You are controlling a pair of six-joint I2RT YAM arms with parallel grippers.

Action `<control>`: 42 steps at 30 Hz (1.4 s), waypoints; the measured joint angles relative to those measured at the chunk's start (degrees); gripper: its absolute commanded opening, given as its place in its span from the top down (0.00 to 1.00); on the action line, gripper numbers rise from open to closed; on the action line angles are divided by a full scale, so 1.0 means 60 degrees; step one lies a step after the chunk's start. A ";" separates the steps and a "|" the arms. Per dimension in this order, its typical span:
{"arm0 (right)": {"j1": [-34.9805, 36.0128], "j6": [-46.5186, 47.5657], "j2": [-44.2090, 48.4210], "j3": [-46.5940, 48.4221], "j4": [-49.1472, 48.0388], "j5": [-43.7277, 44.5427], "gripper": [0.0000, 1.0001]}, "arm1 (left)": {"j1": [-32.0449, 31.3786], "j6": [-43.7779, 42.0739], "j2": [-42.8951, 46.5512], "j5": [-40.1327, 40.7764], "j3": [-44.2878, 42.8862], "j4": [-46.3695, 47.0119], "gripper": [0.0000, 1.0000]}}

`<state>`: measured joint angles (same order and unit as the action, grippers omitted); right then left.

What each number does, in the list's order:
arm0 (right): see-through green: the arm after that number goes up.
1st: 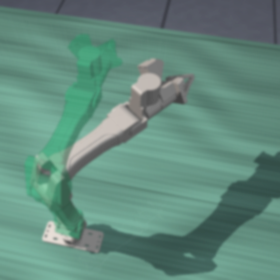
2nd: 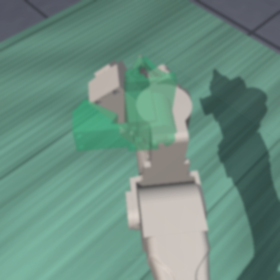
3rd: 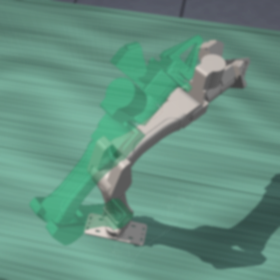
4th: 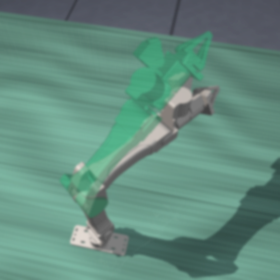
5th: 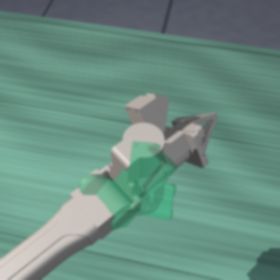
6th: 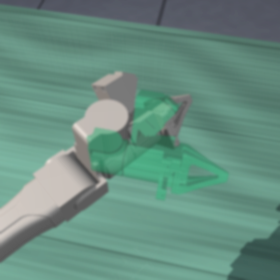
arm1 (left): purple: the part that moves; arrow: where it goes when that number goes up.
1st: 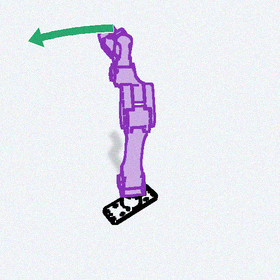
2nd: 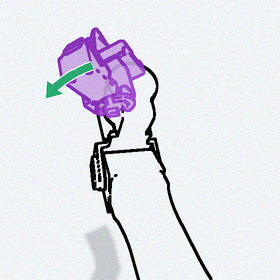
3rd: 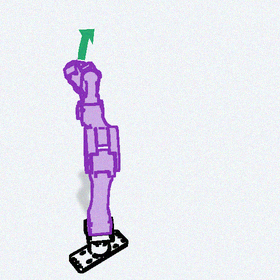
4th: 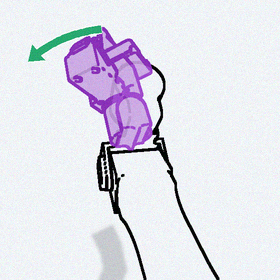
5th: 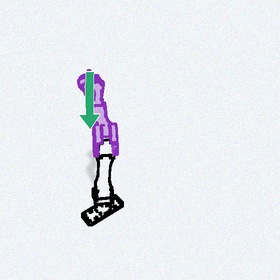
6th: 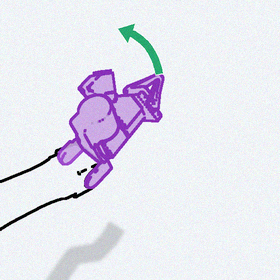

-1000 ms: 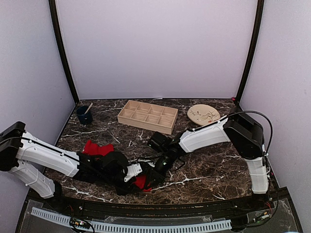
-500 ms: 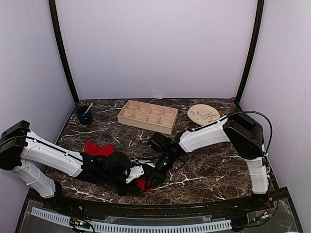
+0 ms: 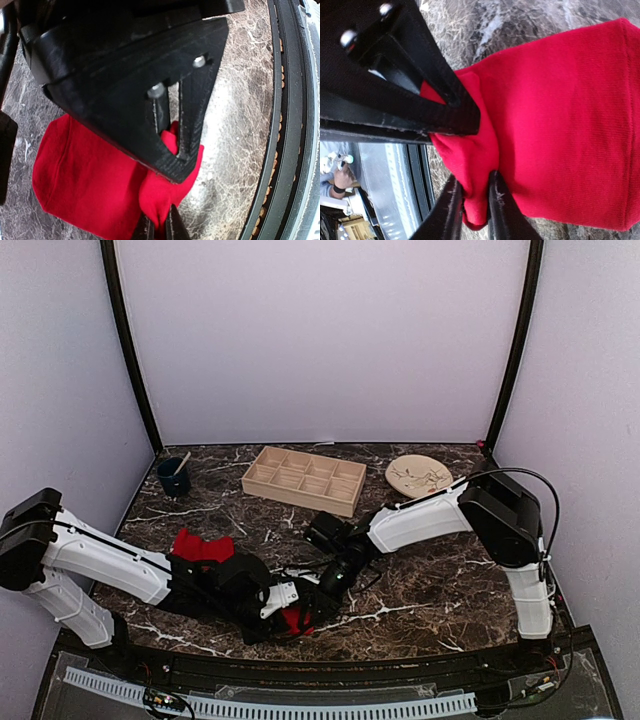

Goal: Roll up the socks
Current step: Roll the sock at the center of the board.

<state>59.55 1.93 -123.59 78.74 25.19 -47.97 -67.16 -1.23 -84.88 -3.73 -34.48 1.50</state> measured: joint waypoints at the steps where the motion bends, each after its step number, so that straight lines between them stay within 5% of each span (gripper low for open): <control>1: -0.0004 -0.0026 0.0000 -0.0004 -0.0007 0.0018 0.77 | 0.0000 0.0029 -0.0015 -0.0004 -0.0004 0.0011 1.00; 12: -0.0299 -0.0510 0.0240 -0.0579 -0.0678 -0.0284 0.66 | 0.0135 0.0583 -0.0306 -0.0255 -0.0087 0.0364 1.00; 23: -0.0933 -0.1453 0.1024 -0.1953 -0.2244 -0.0044 0.61 | 0.1242 0.0998 -0.0852 -0.2018 -0.0222 0.0976 1.00; 42: -0.1869 -0.3038 0.3100 -0.4459 -0.4044 0.2404 0.56 | 0.2346 0.0415 -0.2827 -0.5045 -0.1920 0.0743 1.00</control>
<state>48.34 -16.29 -104.99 51.99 0.93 -33.54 -53.08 1.26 -101.84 -34.00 -46.00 5.96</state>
